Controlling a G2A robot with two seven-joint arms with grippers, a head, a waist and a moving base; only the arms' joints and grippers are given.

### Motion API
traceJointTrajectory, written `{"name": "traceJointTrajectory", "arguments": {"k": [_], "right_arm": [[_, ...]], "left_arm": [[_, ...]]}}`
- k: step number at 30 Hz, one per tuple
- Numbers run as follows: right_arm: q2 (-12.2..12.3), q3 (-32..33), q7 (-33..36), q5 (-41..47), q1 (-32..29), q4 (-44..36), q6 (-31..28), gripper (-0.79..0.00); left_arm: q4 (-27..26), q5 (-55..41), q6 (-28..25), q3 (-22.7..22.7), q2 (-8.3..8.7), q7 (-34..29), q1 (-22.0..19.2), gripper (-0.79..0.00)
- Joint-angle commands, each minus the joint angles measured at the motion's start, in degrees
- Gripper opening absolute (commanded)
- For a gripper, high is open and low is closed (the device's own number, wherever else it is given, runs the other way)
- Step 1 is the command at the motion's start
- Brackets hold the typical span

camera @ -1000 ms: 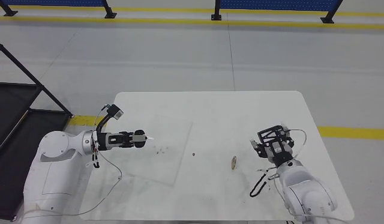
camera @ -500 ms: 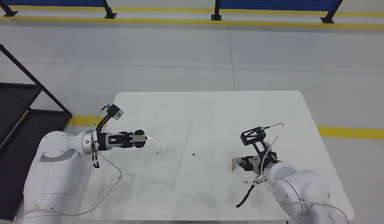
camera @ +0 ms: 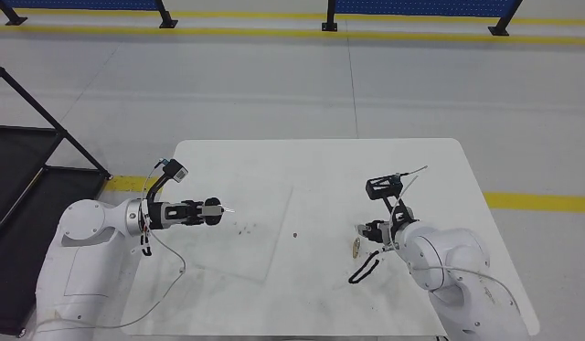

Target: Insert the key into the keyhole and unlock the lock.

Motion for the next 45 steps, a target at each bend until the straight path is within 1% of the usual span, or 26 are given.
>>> {"name": "traceJointTrajectory", "arguments": {"k": [1, 44, 45], "right_arm": [[0.0, 0.0, 0.0, 0.0, 0.0, 0.0, 0.0, 0.0], [0.0, 0.0, 0.0, 0.0, 0.0, 0.0, 0.0, 0.0], [0.0, 0.0, -0.9, 0.3, -0.2, 0.2, -0.1, 0.0]], "left_arm": [[0.0, 0.0, 0.0, 0.0, 0.0, 0.0, 0.0, -0.785], [0.0, 0.0, 0.0, 0.0, 0.0, 0.0, 0.0, -0.785], [0.0, 0.0, 0.0, 0.0, 0.0, 0.0, 0.0, -0.785]]}}
